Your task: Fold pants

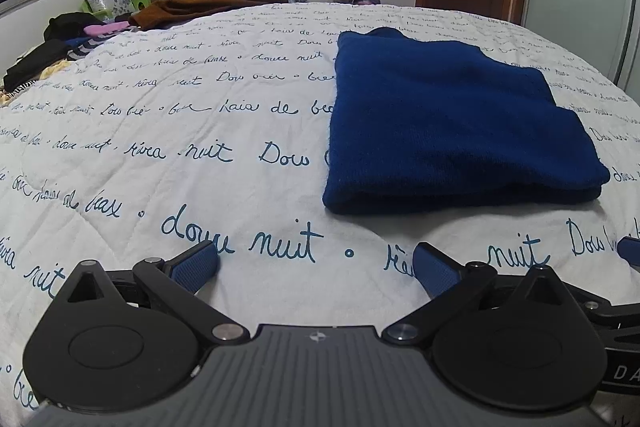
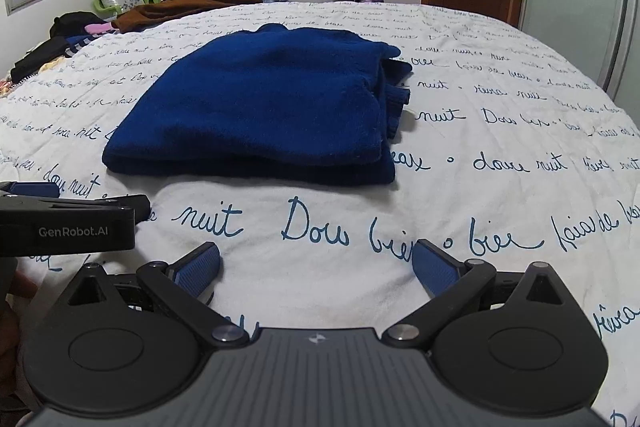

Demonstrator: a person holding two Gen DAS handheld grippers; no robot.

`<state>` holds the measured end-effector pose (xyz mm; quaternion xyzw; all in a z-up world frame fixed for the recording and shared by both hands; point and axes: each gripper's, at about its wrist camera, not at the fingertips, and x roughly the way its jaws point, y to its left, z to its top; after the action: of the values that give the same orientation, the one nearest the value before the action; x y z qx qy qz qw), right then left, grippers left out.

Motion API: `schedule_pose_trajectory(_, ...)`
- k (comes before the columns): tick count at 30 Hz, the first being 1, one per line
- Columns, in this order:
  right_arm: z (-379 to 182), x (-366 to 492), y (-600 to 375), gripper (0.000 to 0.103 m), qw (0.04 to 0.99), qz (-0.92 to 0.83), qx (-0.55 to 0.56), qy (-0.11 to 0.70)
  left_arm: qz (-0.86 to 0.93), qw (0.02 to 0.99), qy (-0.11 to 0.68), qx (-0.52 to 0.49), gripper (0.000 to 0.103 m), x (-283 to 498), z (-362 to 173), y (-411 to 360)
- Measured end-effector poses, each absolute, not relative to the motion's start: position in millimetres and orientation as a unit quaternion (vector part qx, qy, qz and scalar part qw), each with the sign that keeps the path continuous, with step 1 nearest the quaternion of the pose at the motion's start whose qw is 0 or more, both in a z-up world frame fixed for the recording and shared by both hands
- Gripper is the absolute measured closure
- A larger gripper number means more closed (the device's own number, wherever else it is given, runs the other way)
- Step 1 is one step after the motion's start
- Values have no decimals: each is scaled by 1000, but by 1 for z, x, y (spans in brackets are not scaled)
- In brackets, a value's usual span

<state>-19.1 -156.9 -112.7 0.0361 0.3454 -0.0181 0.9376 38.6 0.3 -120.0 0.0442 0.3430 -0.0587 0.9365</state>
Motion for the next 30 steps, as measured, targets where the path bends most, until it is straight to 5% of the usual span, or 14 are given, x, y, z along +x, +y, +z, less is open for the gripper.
schedule_pose_trajectory(30,-121,-30,-151,0,953,-19,16,302,-60,942,326,47,0,33,-125,-1)
